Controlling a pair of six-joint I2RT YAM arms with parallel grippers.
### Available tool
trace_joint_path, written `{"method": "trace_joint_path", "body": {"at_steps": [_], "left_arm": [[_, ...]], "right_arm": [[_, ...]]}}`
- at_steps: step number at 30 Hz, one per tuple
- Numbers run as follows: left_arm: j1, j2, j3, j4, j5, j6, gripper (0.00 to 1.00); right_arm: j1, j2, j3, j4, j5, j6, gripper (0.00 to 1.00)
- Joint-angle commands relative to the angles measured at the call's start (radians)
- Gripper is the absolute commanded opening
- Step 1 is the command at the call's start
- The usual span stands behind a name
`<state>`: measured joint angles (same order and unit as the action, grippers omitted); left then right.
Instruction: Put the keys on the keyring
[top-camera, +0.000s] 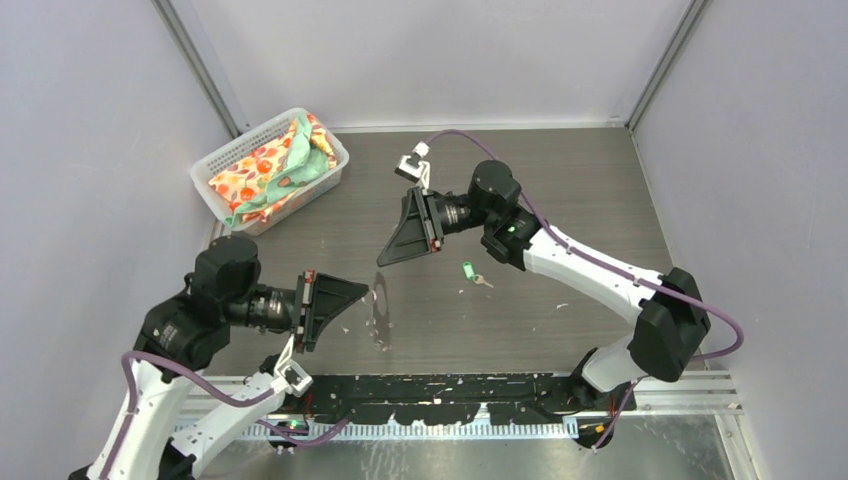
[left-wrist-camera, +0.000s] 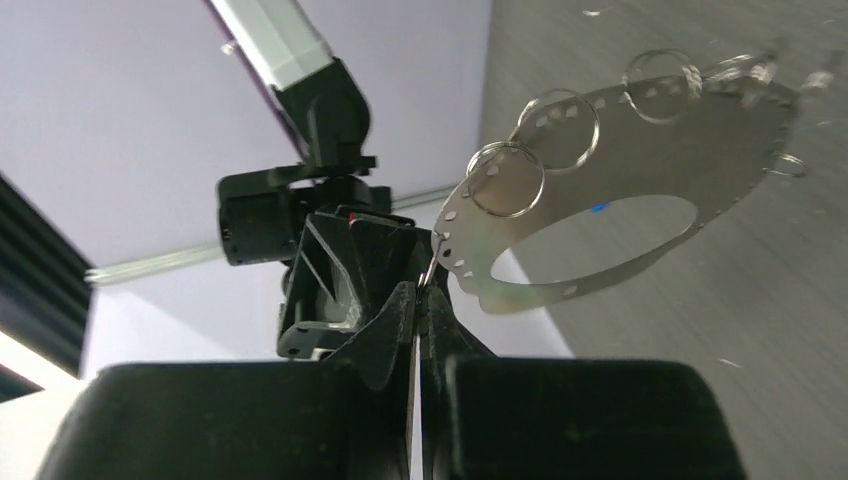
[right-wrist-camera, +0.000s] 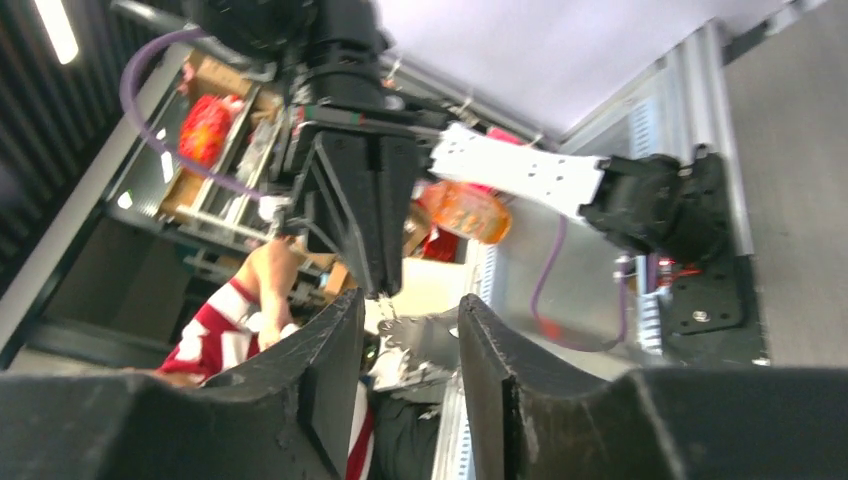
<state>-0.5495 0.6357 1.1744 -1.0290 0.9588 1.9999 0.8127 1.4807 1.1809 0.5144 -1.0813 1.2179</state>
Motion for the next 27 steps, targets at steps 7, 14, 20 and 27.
{"method": "trace_joint_path", "body": {"at_steps": [7,14,20,27], "left_arm": [[-0.001,0.208,0.211,-0.591,-0.205,-0.078,0.00],[-0.001,0.333,0.247,-0.594,-0.174,-0.544,0.00],[-0.001,0.273,0.163,-0.259,-0.153,-0.981,0.00],[-0.001,0.225,0.100,-0.108,-0.163,-1.188,0.00]], "right_arm": [[-0.119,-0.225,0.147,-0.684,0.300,-0.623,0.64],[-0.119,-0.364,0.129,-0.875,0.418,-0.954,0.67],[0.001,-0.391,0.118,-0.931,0.506,-1.131,0.62],[0.225,-0.395,0.074,-0.883,0.677,-1.268,0.56]]}}
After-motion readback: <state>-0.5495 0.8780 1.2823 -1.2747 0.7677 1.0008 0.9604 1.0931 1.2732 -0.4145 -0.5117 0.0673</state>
